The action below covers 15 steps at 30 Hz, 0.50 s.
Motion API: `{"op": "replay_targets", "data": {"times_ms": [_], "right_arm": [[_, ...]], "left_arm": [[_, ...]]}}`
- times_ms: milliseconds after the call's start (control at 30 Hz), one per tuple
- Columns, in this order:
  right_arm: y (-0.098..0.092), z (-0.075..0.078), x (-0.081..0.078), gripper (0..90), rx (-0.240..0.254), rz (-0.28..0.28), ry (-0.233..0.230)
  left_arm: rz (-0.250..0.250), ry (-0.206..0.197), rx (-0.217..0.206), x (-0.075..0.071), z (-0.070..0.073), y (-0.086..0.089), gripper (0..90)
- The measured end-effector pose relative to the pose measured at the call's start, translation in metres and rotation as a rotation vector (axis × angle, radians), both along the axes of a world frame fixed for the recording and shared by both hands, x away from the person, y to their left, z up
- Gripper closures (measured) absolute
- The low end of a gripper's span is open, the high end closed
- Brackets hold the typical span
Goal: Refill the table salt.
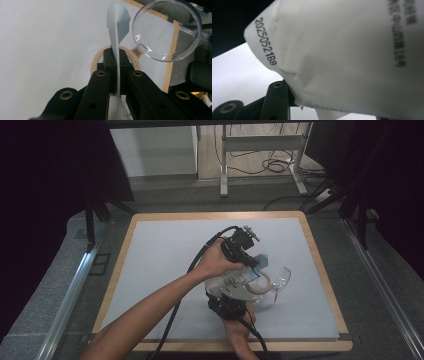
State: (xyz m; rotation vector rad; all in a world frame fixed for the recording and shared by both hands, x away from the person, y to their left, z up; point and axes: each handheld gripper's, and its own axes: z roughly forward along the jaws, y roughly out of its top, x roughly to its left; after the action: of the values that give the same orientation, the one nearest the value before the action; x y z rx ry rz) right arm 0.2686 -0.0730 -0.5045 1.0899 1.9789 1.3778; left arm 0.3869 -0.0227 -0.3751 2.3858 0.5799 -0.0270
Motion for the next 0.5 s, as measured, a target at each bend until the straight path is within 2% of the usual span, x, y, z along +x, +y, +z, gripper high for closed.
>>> {"op": "replay_targets", "data": {"times_ms": [300,500], "right_arm": [[-0.001,0.0005,0.0012,50.7,-0.003,-0.015,0.011],[0.0003,0.0026,0.0034,50.7,-0.006,-0.012,0.009]], "left_arm": [[-0.008,-0.011,0.008,-0.0024,0.0011,-0.0043,90.0],[-0.005,-0.003,0.003,-0.0004,0.0015,-0.0033,90.0]]}}
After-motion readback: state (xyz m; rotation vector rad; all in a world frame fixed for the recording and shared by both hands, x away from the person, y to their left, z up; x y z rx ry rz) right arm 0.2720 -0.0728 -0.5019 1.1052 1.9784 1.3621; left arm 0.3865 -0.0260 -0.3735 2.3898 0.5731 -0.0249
